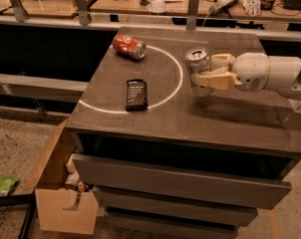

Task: Place 7up can upright

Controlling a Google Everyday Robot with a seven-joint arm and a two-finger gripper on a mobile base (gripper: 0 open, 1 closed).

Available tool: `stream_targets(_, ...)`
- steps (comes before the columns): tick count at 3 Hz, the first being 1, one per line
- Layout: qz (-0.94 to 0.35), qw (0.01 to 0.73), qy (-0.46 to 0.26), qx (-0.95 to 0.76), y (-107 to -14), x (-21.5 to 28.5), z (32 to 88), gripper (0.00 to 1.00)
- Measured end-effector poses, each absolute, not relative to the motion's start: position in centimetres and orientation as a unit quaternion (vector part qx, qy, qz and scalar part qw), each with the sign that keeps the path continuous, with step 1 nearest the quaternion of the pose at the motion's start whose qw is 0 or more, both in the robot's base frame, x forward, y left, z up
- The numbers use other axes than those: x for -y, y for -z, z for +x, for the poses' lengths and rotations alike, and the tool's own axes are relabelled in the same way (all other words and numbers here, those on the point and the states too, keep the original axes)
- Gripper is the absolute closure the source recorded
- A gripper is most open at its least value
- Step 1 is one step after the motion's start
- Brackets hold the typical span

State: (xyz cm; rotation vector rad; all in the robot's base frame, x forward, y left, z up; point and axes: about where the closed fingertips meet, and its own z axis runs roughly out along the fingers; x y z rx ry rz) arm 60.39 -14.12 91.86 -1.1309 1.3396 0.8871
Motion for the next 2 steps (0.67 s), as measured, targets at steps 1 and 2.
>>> stream_targets(1, -0.478, 0.555, -0.379, -0.566, -90.7, 14.0, 60.8, 0.87)
stream_targets(2, -0.462, 0.553, -0.387, -0.575, -89.3, 14.2, 61.2, 0.56)
